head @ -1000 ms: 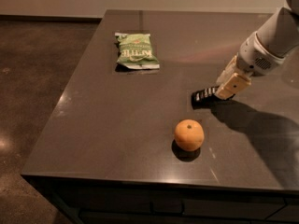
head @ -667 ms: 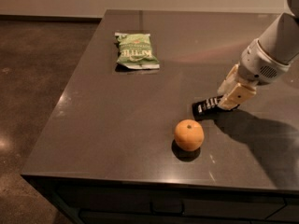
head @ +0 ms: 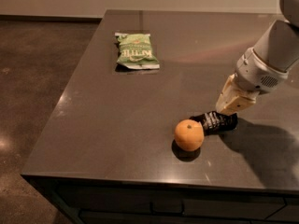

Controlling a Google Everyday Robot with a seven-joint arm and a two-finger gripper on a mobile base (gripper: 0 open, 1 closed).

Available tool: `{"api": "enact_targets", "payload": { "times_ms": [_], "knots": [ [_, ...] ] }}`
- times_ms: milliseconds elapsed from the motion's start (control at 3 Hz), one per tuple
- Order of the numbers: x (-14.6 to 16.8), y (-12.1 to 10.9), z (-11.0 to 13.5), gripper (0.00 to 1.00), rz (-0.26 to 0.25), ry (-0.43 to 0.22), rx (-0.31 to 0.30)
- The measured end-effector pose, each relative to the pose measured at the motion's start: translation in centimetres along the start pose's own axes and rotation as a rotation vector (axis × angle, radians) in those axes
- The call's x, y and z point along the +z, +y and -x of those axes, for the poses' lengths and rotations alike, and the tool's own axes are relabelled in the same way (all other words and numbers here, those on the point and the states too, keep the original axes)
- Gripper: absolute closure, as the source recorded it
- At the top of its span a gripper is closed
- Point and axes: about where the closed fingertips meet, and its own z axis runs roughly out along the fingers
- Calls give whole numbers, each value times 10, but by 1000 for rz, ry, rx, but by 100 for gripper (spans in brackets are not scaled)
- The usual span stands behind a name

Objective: Move rxbar chocolate near orange

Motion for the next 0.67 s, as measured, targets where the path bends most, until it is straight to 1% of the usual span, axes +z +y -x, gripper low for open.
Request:
{"api": "enact_targets", "payload": {
  "times_ms": [333, 667],
  "knots": [
    [2, 7, 2, 39, 7, -5, -40],
    [2, 6, 4, 15, 1, -7, -46]
  ]
}}
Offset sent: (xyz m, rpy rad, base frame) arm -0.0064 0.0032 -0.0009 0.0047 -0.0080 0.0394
